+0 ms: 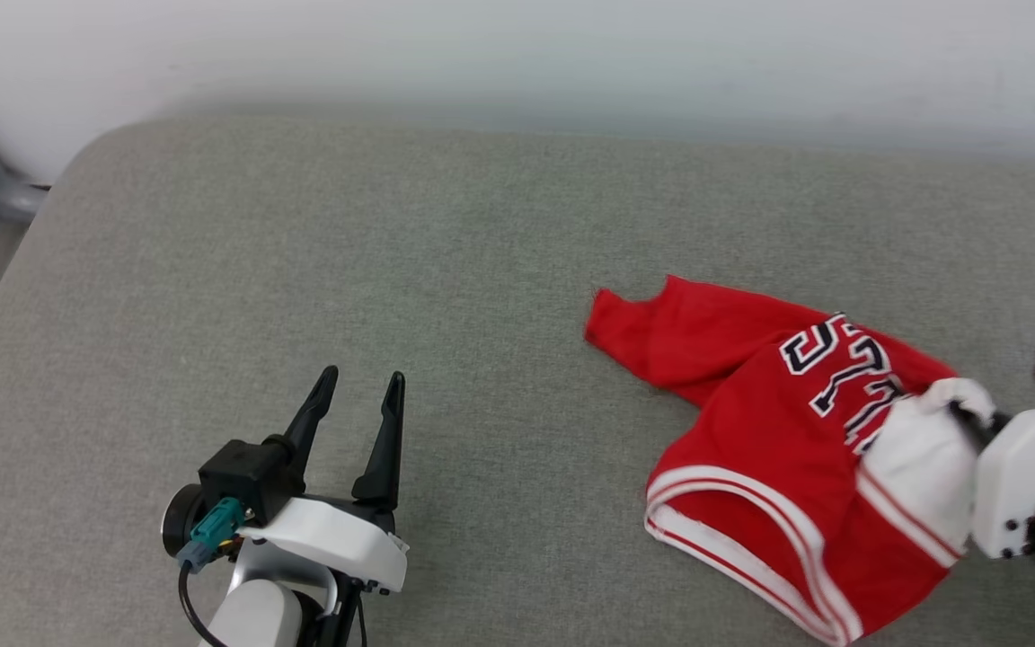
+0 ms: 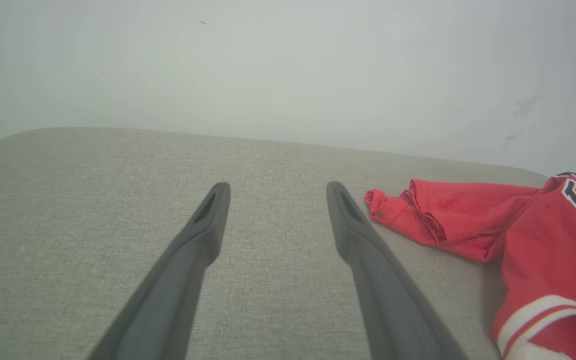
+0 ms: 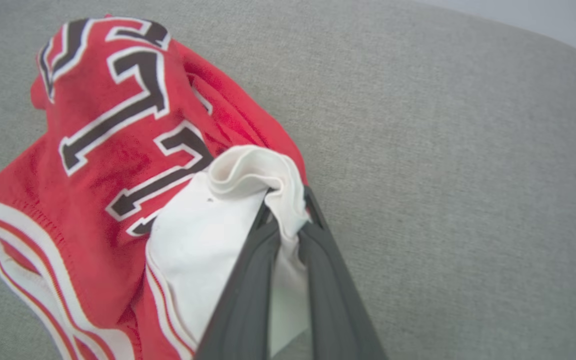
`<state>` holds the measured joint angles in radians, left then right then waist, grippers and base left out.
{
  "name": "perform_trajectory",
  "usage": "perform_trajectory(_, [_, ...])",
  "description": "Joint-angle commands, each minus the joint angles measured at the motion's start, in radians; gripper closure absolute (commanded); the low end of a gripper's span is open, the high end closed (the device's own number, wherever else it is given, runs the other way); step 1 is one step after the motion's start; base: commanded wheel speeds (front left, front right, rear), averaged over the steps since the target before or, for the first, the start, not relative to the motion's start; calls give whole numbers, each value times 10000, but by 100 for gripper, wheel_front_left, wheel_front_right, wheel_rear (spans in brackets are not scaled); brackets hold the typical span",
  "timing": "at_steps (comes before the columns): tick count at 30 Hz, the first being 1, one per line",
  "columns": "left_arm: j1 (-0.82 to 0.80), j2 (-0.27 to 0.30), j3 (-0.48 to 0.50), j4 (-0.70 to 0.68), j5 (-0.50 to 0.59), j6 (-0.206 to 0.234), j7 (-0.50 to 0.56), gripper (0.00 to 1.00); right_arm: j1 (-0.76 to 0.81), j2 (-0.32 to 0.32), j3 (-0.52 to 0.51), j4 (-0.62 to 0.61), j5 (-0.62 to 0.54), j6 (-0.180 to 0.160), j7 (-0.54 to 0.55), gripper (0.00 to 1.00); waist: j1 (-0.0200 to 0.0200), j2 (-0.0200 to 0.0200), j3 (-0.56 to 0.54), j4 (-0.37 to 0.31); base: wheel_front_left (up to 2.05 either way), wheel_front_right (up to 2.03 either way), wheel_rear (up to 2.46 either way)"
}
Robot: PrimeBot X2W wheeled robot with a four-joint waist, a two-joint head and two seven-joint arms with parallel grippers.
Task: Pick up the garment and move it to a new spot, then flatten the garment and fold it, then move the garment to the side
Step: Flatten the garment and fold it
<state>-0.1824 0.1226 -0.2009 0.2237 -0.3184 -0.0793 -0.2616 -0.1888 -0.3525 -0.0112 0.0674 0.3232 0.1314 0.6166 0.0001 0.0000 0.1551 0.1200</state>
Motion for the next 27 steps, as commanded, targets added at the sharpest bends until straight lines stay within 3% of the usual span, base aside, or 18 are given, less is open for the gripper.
perform_trajectory(1, [97,-6,17,35,74,-73,-46,0,-102,39,-428,-20,-232,-14,-182,100,-1,0,-187,-185,0,0,0])
perform_trajectory(7, [177,-70,-7,129,142,-142,-45,0,287,449,-2247,670,-727,-12,-469,100,-1,0,-325,-280,0,0,0])
perform_trajectory(13, [319,-128,41,220,150,-162,-36,0,842,1180,-3224,1961,-996,-12,-1400,100,-1,0,-413,-282,0,0,0])
perform_trajectory(14, [350,-129,59,235,155,-167,-36,0,891,1325,-3316,2214,-1031,-12,-1658,91,-1,0,-450,-292,0,0,0])
perform_trajectory(15, [373,-129,74,252,145,-171,-36,0,890,1413,-3396,2396,-1125,-11,-2006,68,-1,0,-476,-300,0,0,0])
perform_trajectory(16, [408,-131,83,268,146,-175,-36,0,878,1515,-3467,2546,-1221,-12,-2363,53,-1,0,-515,-309,0,0,0])
perform_trajectory(17, [453,-131,109,282,138,-176,-36,0,835,1635,-3519,2693,-1284,-12,-2742,17,-1,0,-559,-325,0,0,0])
perform_trajectory(18, [502,-129,119,309,138,-174,-36,0,800,1725,-3572,2799,-1367,-11,-3107,0,-1,0,-596,-335,0,0,0])
perform_trajectory(22, [714,-104,128,413,142,-183,-36,0,665,2021,-3559,2764,-1737,-11,-5291,0,-1,0,-898,-388,0,0,0])
perform_trajectory(27, [956,-42,107,521,127,-130,-36,0,955,2254,-3206,2415,-2027,-12,-6798,0,-1,0,-1289,-422,0,0,0])
